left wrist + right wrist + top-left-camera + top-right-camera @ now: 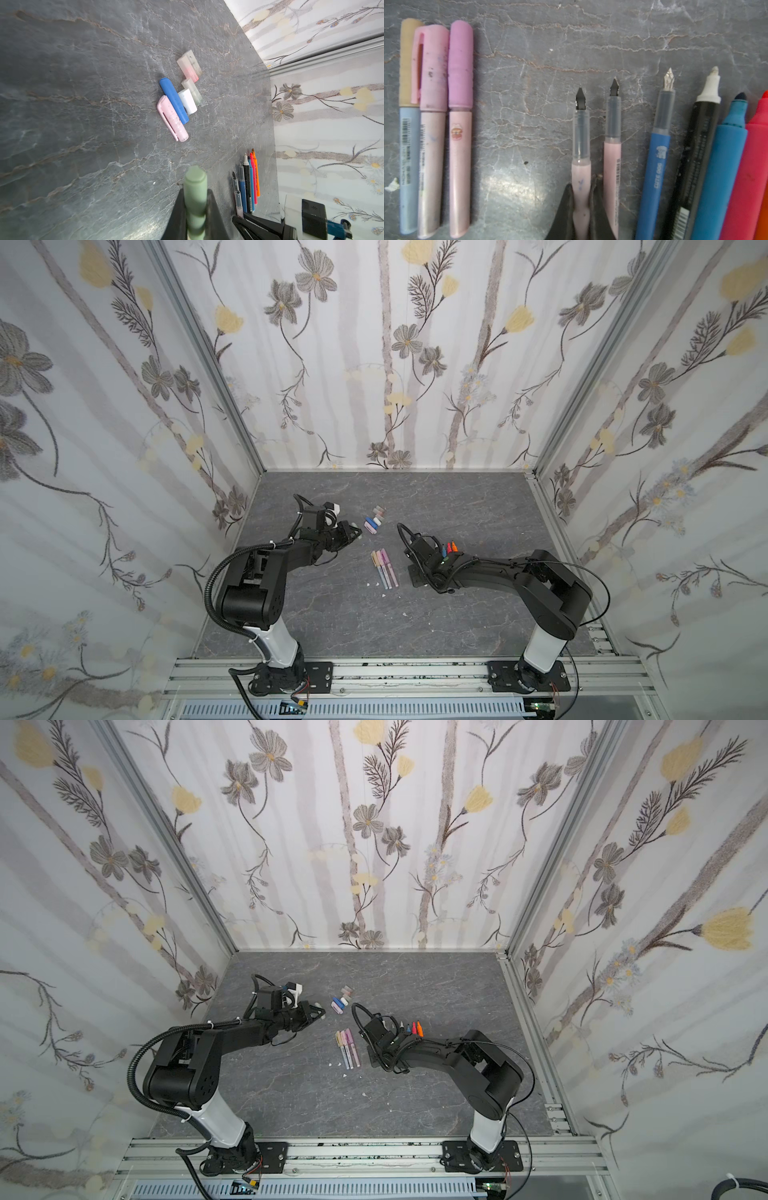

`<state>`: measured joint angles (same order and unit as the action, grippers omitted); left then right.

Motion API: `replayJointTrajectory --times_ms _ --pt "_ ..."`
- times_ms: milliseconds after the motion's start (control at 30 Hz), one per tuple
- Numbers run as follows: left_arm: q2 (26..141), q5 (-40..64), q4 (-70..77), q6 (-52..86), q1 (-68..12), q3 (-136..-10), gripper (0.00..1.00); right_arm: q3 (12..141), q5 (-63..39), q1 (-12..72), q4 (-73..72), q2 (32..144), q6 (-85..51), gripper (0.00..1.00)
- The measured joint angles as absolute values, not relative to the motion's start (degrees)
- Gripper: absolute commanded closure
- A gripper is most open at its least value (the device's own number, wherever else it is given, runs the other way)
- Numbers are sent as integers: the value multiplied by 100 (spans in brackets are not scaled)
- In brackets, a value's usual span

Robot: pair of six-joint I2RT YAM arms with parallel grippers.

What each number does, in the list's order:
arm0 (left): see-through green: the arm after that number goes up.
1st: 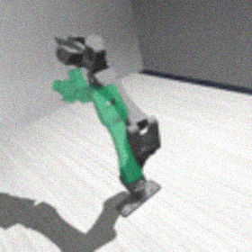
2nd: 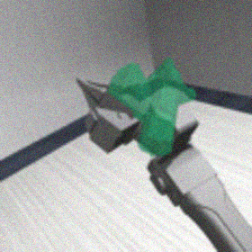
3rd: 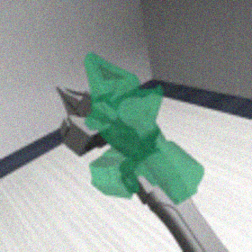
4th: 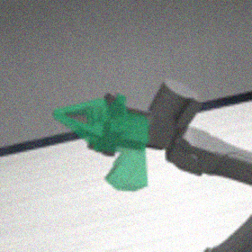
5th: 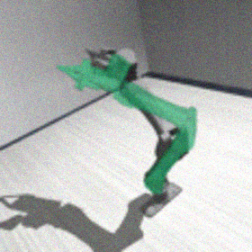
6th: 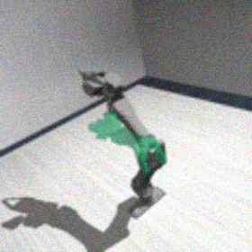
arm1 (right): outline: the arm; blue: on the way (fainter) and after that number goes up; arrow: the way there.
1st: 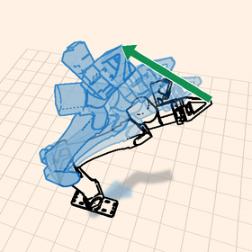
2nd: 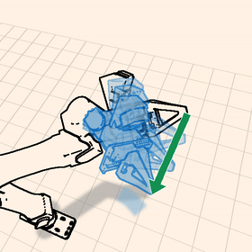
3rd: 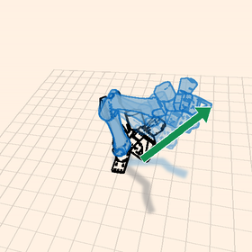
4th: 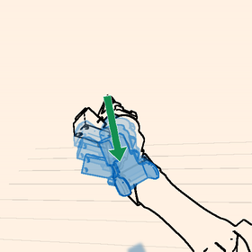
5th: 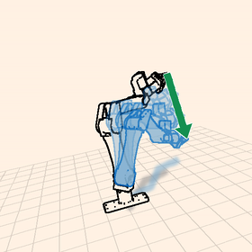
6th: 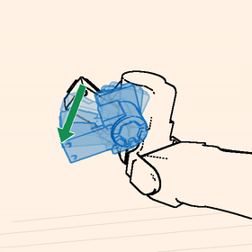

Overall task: Remove pen caps from pens
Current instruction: Place the pen at the center of the table.

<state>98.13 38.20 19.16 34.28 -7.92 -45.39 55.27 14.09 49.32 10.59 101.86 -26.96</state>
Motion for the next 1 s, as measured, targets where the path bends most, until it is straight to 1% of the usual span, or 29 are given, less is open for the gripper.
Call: replayJointTrajectory --times_ms 200,300,567,1000 --pt "9867 3841 1994 3428 -792 -4495 100 5605 1535 4906 1160 10241 -2696 91" --pt "9959 3868 2021 3428 -792 -4466 100 5605 1592 4899 1223 10241 -2696 86" --pt "10191 3916 2233 3454 -792 -4462 100 5607 1693 4880 1275 10219 -2696 79" --pt "10311 3966 2427 3516 -794 -4462 100 5892 1909 4873 1347 10219 -2687 78"
